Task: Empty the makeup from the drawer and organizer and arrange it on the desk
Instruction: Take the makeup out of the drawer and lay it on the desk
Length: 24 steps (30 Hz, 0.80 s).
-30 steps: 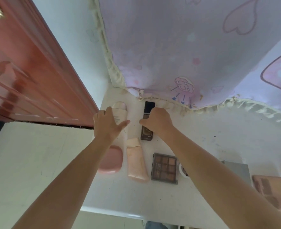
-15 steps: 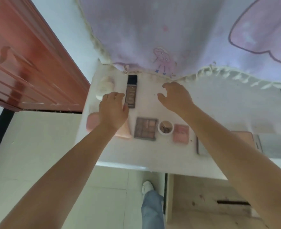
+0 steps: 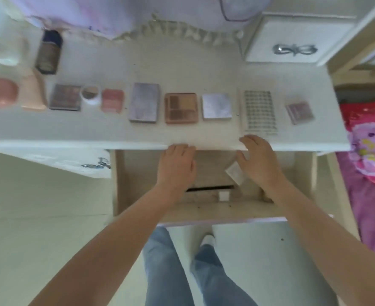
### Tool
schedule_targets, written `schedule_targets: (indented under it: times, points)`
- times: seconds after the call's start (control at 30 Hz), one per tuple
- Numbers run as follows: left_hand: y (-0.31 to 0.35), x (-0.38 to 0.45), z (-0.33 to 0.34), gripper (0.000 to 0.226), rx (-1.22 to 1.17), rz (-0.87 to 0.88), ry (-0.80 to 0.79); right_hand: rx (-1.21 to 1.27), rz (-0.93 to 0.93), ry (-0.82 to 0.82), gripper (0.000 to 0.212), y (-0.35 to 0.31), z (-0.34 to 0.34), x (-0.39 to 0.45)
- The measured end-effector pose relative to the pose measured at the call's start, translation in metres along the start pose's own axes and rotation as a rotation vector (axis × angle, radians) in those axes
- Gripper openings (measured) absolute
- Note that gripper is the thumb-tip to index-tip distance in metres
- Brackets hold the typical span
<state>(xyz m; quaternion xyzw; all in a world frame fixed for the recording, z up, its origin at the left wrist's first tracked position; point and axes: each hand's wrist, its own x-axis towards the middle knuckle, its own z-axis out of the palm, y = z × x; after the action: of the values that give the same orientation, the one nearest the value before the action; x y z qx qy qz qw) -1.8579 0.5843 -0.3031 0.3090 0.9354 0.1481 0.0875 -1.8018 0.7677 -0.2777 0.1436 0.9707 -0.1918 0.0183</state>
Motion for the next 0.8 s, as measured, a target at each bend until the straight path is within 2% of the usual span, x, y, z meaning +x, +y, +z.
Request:
schedule_targets:
  times: [0.07, 0.13, 0.23, 0.3, 0.37, 0.47, 0.57, 0.67, 0.8]
  points:
    - [0.036, -0.008, 0.021, 0.036, 0.000, -0.005, -0.062, -0.007, 0.106, -0.045, 0.025, 0.037, 0.002, -0.025]
    - [0.064, -0.010, 0.045, 0.036, -0.027, -0.061, -0.203, 0.002, 0.182, -0.102, 0.030, 0.072, 0.011, -0.042]
    - [0.084, -0.005, 0.086, 0.037, 0.012, -0.121, -0.401, -0.038, 0.291, -0.211, 0.028, 0.111, 0.029, -0.052]
    - [0.089, 0.001, 0.108, 0.039, 0.035, -0.141, -0.471, -0.042, 0.349, -0.271, 0.030, 0.128, 0.040, -0.052]
    - [0.090, 0.006, 0.126, 0.039, 0.073, -0.160, -0.521, -0.033, 0.350, -0.294, 0.032, 0.137, 0.051, -0.048]
    - [0.085, 0.010, 0.143, 0.032, 0.077, -0.205, -0.598, 0.005, 0.256, -0.326, 0.039, 0.138, 0.070, -0.033]
    - [0.081, 0.009, 0.151, 0.032, 0.070, -0.279, -0.635, 0.030, 0.165, -0.343, 0.050, 0.130, 0.091, -0.013]
    - [0.077, 0.010, 0.154, 0.037, 0.037, -0.352, -0.590, -0.023, 0.190, -0.357, 0.058, 0.120, 0.104, 0.002]
    - [0.076, 0.014, 0.160, 0.044, -0.016, -0.277, -0.582, -0.067, 0.210, -0.373, 0.068, 0.120, 0.108, 0.008]
